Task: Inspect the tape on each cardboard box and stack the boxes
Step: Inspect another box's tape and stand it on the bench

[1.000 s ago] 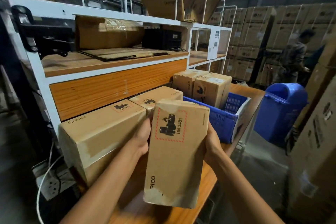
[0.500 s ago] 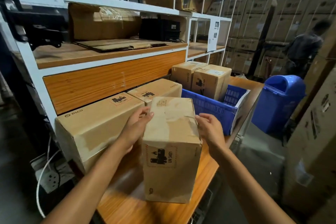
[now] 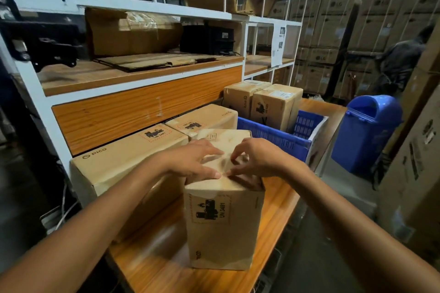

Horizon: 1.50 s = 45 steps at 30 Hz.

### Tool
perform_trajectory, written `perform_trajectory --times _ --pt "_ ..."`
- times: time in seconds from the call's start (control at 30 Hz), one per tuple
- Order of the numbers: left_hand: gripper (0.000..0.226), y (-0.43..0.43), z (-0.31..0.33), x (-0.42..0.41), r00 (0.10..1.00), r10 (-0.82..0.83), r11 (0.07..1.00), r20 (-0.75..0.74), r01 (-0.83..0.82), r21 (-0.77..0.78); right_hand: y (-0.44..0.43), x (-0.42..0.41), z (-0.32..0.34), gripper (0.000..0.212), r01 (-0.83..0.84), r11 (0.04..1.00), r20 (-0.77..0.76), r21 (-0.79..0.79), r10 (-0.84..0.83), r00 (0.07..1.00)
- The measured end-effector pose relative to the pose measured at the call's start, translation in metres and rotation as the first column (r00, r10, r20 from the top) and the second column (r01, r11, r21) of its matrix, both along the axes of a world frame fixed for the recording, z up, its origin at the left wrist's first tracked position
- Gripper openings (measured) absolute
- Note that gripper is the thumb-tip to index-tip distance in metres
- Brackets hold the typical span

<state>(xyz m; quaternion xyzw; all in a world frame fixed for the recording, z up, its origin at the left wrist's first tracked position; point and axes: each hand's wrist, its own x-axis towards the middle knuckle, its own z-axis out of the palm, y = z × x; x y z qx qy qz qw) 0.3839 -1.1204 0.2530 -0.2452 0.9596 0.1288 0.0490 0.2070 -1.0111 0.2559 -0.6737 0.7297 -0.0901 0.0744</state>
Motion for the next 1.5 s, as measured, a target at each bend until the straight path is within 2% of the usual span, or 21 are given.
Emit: perform_trajectory --times 0.1,0.2,0.3,0.4,0.47,0.53,0.6,0.73,0.8,0.83,0.9,1.0,1.1,1.17,1.23,1.3,1.37,1.43,1.5 --pt "0.092 -0.014 -0.006 -0.003 0.995 0.078 0.997 0.066 -0.079 0.018 -0.015 -0.003 -0.002 0.065 -0.020 0.999 0.030 0.038 0.018 0.999" --pt "0.097 -0.021 -0.016 -0.005 0.983 0.116 0.992 0.142 -0.122 0.031 -0.024 -0.006 -0.012 0.067 -0.031 0.993 0.022 0.113 0.028 0.999" --pt "0.089 -0.020 -0.005 -0.014 0.992 0.107 0.994 0.061 -0.105 -0.037 -0.026 -0.011 -0.001 0.063 -0.028 0.992 0.018 0.119 0.026 1.000" --pt "0.082 -0.028 0.006 -0.028 0.988 0.149 0.989 -0.046 -0.149 0.001 -0.041 -0.016 0.008 0.062 -0.015 0.994 0.042 0.107 0.010 0.999" --pt "0.082 -0.034 0.003 -0.030 0.990 0.141 0.990 -0.001 -0.141 -0.025 -0.053 -0.021 0.003 0.072 0.010 0.993 0.074 0.116 -0.018 0.997" --pt "0.080 -0.037 -0.002 -0.029 0.991 0.127 0.991 0.047 -0.125 -0.046 -0.059 -0.027 -0.008 0.071 -0.019 0.987 0.075 0.161 0.007 0.997" --pt "0.078 -0.036 -0.004 -0.027 0.989 0.147 0.989 0.015 -0.146 -0.022 -0.058 -0.033 -0.015 0.070 -0.036 0.986 0.061 0.165 0.026 0.998" --pt "0.065 -0.022 -0.014 -0.026 0.948 0.288 0.957 -0.132 -0.289 0.016 -0.054 -0.036 -0.030 0.073 -0.016 0.996 0.084 0.090 0.008 0.996" --pt "0.062 -0.011 -0.020 -0.023 0.904 0.373 0.926 -0.210 -0.378 0.017 -0.055 -0.040 -0.040 0.076 0.064 0.997 0.132 0.043 -0.069 0.989" --pt "0.062 -0.007 -0.021 -0.022 0.874 0.407 0.911 -0.266 -0.408 0.053 -0.055 -0.044 -0.043 0.077 0.114 0.993 0.154 0.021 -0.116 0.981" --pt "0.061 0.000 -0.019 -0.022 0.777 0.479 0.878 -0.409 -0.424 0.222 -0.054 -0.058 -0.042 0.079 0.202 0.979 0.181 -0.003 -0.198 0.963" --pt "0.059 0.002 -0.017 -0.034 0.633 0.557 0.823 -0.537 -0.333 0.460 -0.047 -0.082 -0.038 0.077 0.299 0.954 0.287 0.012 -0.289 0.913" --pt "0.062 0.003 -0.032 -0.048 0.626 0.547 0.819 -0.556 -0.261 0.510 -0.044 -0.113 -0.043 0.082 0.385 0.922 0.449 0.047 -0.363 0.816" --pt "0.069 0.001 -0.053 -0.055 0.660 0.571 0.806 -0.488 -0.337 0.487 -0.042 -0.135 -0.047 0.088 0.432 0.899 0.527 0.076 -0.404 0.748" --pt "0.084 -0.001 -0.076 -0.061 0.626 0.681 0.724 -0.381 -0.494 0.481 -0.031 -0.146 -0.045 0.076 0.486 0.871 0.567 0.077 -0.439 0.697" --pt "0.101 -0.003 -0.092 -0.068 0.507 0.805 0.585 -0.309 -0.589 0.558 -0.023 -0.157 -0.049 0.059 0.543 0.840 0.592 -0.002 -0.437 0.677" --pt "0.115 0.001 -0.093 -0.077 0.380 0.888 0.448 -0.257 -0.597 0.665 -0.015 -0.163 -0.056 0.047 0.565 0.818 0.642 -0.107 -0.377 0.668" --pt "0.125 -0.006 -0.097 -0.083 0.252 0.941 0.333 -0.227 -0.555 0.763 -0.011 -0.166 -0.059 0.053 0.502 0.848 0.702 -0.167 -0.255 0.665" --pt "0.136 -0.017 -0.105 -0.081 0.142 0.968 0.250 -0.209 -0.417 0.874 -0.008 -0.166 -0.061 0.078 0.427 0.886 0.725 -0.179 -0.175 0.666"
